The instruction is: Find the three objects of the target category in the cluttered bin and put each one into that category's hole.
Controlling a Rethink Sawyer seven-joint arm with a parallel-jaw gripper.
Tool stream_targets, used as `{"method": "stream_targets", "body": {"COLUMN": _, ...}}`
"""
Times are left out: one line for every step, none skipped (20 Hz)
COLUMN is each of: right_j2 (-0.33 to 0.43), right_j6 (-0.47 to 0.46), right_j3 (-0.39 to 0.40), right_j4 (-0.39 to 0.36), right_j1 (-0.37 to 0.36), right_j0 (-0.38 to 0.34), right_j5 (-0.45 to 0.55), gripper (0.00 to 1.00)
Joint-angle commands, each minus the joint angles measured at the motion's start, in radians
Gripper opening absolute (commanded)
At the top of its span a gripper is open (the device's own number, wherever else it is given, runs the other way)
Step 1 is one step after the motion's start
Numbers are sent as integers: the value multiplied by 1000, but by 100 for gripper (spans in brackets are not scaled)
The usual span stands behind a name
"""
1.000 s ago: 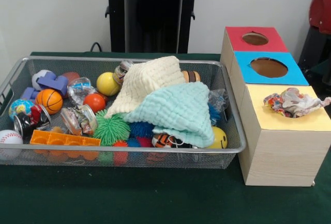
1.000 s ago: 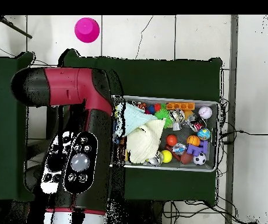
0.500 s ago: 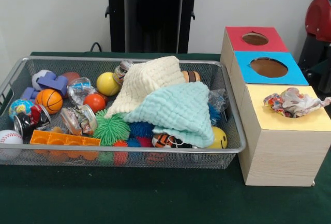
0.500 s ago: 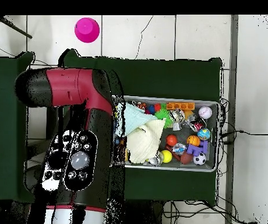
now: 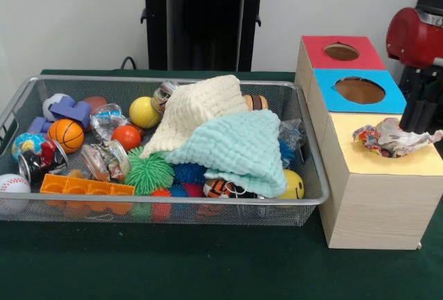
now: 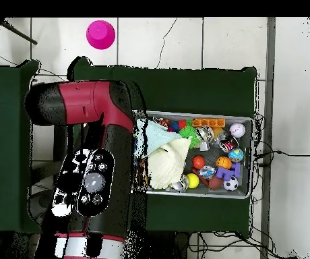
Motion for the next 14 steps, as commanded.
{"method": "stream_targets", "body": {"right_j2": 78, "right_j6": 17, "right_j3": 60, "right_j4": -70, "right_j1": 31, "right_j0": -48, "right_j5": -25, "gripper": 0}}
{"method": "stream_targets", "body": {"right_j2": 80, "right_j6": 16, "right_j3": 62, "right_j4": -75, "right_j1": 31, "right_j0": -48, "right_j5": -29, "gripper": 0}}
{"method": "stream_targets", "body": {"right_j2": 82, "right_j6": 15, "right_j3": 63, "right_j4": -80, "right_j1": 31, "right_j0": -48, "right_j5": -32, "gripper": 0}}
{"method": "stream_targets", "body": {"right_j2": 83, "right_j6": 16, "right_j3": 64, "right_j4": -84, "right_j1": 31, "right_j0": -48, "right_j5": -34, "gripper": 0}}
{"method": "stream_targets", "body": {"right_j2": 85, "right_j6": 17, "right_j3": 64, "right_j4": -86, "right_j1": 31, "right_j0": -50, "right_j5": -35, "gripper": 0}}
{"method": "stream_targets", "body": {"right_j2": 88, "right_j6": 20, "right_j3": 67, "right_j4": -88, "right_j1": 31, "right_j0": -51, "right_j5": -40, "gripper": 0}}
{"method": "stream_targets", "body": {"right_j2": 91, "right_j6": 25, "right_j3": 72, "right_j4": -89, "right_j1": 32, "right_j0": -53, "right_j5": -45, "gripper": 0}}
{"method": "stream_targets", "body": {"right_j2": 95, "right_j6": 34, "right_j3": 77, "right_j4": -86, "right_j1": 35, "right_j0": -55, "right_j5": -46, "gripper": 0}}
{"method": "stream_targets", "body": {"right_j2": 100, "right_j6": 42, "right_j3": 82, "right_j4": -82, "right_j1": 38, "right_j0": -58, "right_j5": -48, "gripper": 0}}
{"method": "stream_targets", "body": {"right_j2": 104, "right_j6": 54, "right_j3": 89, "right_j4": -77, "right_j1": 43, "right_j0": -60, "right_j5": -48, "gripper": 0}}
{"method": "stream_targets", "body": {"right_j2": 107, "right_j6": 65, "right_j3": 96, "right_j4": -72, "right_j1": 47, "right_j0": -61, "right_j5": -48, "gripper": 0}}
{"method": "stream_targets", "body": {"right_j2": 107, "right_j6": 78, "right_j3": 98, "right_j4": -64, "right_j1": 54, "right_j0": -60, "right_j5": -31, "gripper": 0}}
{"method": "stream_targets", "body": {"right_j2": 108, "right_j6": 89, "right_j3": 104, "right_j4": -57, "right_j1": 57, "right_j0": -60, "right_j5": -21, "gripper": 0}}
{"method": "stream_targets", "body": {"right_j2": 111, "right_j6": 96, "right_j3": 108, "right_j4": -46, "right_j1": 55, "right_j0": -61, "right_j5": -1, "gripper": 0}}
